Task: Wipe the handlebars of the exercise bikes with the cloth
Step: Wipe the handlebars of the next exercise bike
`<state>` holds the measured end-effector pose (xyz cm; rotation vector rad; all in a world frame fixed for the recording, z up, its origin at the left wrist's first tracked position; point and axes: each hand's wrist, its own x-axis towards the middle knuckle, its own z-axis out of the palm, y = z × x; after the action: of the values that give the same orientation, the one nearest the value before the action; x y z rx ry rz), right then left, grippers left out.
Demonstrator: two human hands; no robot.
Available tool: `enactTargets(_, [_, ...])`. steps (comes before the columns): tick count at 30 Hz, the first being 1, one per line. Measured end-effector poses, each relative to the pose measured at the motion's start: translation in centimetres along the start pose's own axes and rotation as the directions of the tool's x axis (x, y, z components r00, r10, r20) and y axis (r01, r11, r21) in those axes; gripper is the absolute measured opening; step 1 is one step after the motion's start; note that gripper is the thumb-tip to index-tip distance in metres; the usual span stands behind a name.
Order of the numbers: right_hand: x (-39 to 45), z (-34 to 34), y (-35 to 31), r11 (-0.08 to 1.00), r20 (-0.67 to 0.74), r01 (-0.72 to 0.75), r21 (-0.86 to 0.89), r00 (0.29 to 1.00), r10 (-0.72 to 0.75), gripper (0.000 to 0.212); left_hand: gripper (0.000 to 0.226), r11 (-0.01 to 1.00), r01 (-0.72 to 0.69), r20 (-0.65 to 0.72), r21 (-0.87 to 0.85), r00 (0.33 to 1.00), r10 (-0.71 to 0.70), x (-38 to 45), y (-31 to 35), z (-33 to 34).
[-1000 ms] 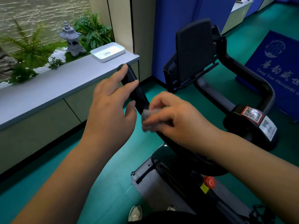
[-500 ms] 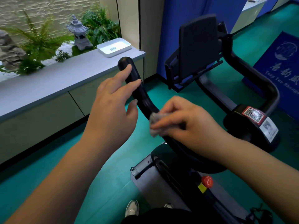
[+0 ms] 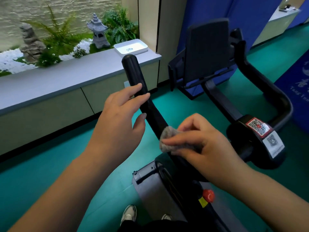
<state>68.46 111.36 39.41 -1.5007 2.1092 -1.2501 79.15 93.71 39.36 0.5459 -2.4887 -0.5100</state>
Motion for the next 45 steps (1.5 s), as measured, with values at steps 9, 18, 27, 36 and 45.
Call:
enactTargets(9, [2.7, 0.2, 0.9, 0.997, 0.081, 0.078, -0.015, 0.994, -0.076, 0.017, 0.047, 0.994, 0.066, 0.062, 0.087, 0.995, -0.072, -2.4, 1.6, 1.3])
enactTargets(18, [-1.4, -2.2, 0.8, 0.990, 0.146, 0.122, -0.070, 0.983, -0.111, 0.015, 0.038, 0.997, 0.020, 0.038, 0.077, 0.999, -0.023, -3.5, 2.9, 1.6])
enactTargets(27, [-4.8, -5.3, 0.6, 0.914, 0.086, 0.090, -0.395, 0.994, -0.061, 0.021, 0.031, 0.992, -0.113, 0.113, 0.049, 0.988, 0.107, -2.9, 2.9, 1.1])
enactTargets(36, [-5.9, -2.0, 0.0, 0.875, -0.113, 0.027, -0.484, 0.989, -0.092, 0.028, 0.030, 0.987, -0.162, 0.107, -0.010, 0.981, 0.162, -3.9, 4.3, 1.9])
enactTargets(45, [-8.4, -0.2, 0.7, 0.936, -0.382, -0.089, -0.340, 0.923, -0.051, 0.023, 0.031, 0.996, -0.092, 0.066, 0.009, 0.994, 0.091, -4.4, 6.4, 3.1])
